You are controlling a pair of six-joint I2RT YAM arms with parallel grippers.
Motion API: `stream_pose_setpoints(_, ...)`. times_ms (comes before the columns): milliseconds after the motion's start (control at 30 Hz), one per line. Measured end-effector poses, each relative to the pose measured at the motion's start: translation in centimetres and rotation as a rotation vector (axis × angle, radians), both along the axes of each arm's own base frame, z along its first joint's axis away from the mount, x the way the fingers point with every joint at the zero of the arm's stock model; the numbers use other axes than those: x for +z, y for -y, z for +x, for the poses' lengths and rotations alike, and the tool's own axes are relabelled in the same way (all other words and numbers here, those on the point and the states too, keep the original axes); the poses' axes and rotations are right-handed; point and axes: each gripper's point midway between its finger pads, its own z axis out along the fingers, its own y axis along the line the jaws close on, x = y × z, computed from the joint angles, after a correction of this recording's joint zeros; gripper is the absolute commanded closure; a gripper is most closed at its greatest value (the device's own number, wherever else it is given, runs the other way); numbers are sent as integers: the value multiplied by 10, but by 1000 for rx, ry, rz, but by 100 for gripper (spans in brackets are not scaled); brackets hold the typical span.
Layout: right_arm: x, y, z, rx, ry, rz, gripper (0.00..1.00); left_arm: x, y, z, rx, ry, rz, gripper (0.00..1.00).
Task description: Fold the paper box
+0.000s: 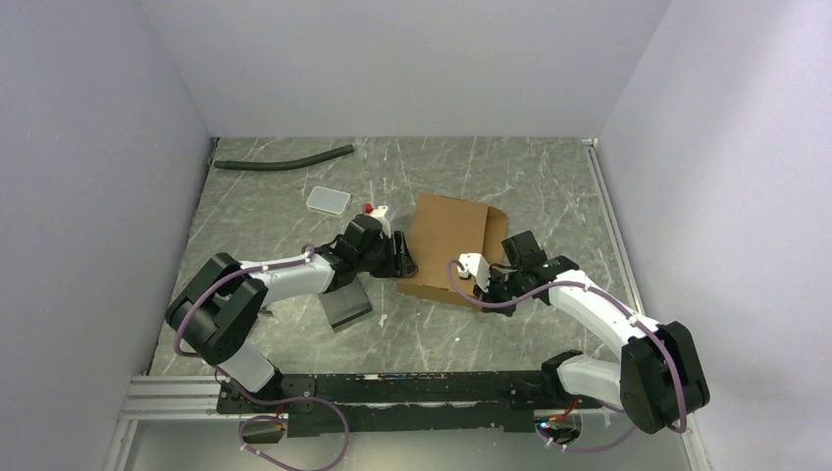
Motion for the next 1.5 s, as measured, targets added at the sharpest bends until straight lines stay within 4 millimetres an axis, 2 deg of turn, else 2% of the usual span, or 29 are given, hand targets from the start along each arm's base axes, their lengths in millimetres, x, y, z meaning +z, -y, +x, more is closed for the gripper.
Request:
stream_pose_setpoints(500,-3,5,7,-126,-80,-4,100,0,2,2,-3,-1,-3,41)
stream_pose_setpoints(1033,1,11,23,-247,-64,-4,100,-1,3,3,-3,1,-6,41)
stream_pose_setpoints(1167,4,14,33,-274,-23,-6,100,-1,3,4,-3,1,-6,41)
stream_pose_setpoints(1500,4,16,37,-296,-11,-15,100,0,4,5,-2,1,-7,41)
